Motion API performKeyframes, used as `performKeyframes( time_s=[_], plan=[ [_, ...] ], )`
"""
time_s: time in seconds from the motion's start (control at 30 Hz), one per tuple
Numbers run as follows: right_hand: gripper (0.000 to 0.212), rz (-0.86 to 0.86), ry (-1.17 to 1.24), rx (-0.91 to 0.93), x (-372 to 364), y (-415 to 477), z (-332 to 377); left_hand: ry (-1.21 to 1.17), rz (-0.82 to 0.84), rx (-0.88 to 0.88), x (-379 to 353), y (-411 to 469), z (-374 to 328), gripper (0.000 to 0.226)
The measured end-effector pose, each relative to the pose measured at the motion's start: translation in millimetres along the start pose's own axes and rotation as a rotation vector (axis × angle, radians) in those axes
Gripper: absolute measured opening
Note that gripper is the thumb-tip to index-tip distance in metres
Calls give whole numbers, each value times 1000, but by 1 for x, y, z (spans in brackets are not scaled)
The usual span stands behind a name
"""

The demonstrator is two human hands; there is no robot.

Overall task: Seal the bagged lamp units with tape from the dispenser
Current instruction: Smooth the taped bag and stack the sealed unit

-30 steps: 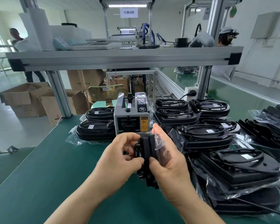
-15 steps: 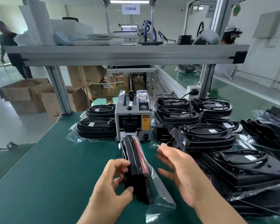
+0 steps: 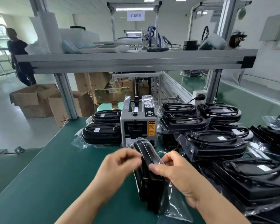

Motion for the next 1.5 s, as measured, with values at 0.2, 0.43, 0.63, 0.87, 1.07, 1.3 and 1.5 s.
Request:
performKeyframes(
  time_s=[0.2,0.43,0.63,0.87,1.07,1.3,1.5],
  plan=[
    [37,-46,76,1,0,-3,-3,-409,-319,591,-7,81,32,15],
    [42,-61,100,13,0,-2,-6,-594,-464,757,-21,113,45,13],
    [49,-70,166,17,-2,-4,-8,-687,-629,777,-26,116,38,22],
    [42,-37,208,31,-1,-7,-13,-540,-267,438,-6,78,-1,24],
    [33,30,244,-6,-7,-7,-10,-151,370,286,-12,2,-38,22],
    [21,112,286,-44,-13,-7,-10,-7,393,278,-16,-8,-37,26],
    [18,128,361,-85,-16,-6,-13,21,407,247,-15,-8,-37,25]
  ],
)
Point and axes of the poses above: each hand's wrist, its own y-axis towards the middle knuckle, its own x-axis out of the back of the hand, z = x × y, the point moved 6 cm from there along y, towards the middle knuckle, and after that the axes turned 11 degrees about y, right-handed, at the moved point
